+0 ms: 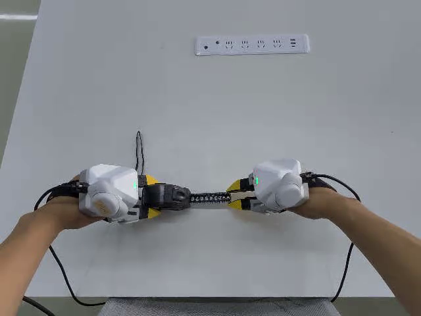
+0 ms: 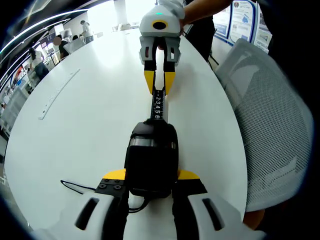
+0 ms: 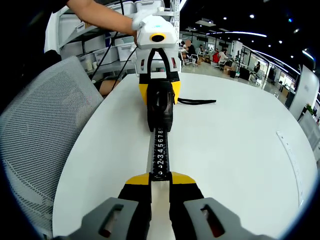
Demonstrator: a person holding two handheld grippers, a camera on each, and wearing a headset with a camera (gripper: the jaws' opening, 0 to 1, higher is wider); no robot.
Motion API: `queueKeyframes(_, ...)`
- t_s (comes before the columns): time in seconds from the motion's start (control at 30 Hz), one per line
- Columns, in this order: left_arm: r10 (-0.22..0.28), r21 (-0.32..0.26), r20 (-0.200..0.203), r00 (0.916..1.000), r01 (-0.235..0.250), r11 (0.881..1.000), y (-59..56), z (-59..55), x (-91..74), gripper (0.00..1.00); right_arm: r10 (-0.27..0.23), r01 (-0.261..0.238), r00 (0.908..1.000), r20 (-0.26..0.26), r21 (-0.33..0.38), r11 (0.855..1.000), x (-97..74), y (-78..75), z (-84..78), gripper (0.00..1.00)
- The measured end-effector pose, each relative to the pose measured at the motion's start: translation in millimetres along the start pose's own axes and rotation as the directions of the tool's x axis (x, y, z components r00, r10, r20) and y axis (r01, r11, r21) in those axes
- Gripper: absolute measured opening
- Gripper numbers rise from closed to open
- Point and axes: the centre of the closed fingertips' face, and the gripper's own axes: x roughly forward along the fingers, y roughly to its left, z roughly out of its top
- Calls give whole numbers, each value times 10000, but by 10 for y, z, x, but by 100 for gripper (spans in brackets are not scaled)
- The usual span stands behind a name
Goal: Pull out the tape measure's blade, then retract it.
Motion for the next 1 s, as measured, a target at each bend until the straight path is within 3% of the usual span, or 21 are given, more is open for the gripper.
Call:
queueKeyframes(0.53, 6, -28, -39, 10000, -6, 10000, -5, -17, -5, 29, -21, 21, 10000, 84, -26, 10000, -17, 7, 24, 10)
queueKeyframes(1.0, -24, -15, -63, 10000, 24, 10000, -12, -8, -1, 29, -89, 89, 9999, -49, -21, 10000, -112, 12, -81, 10)
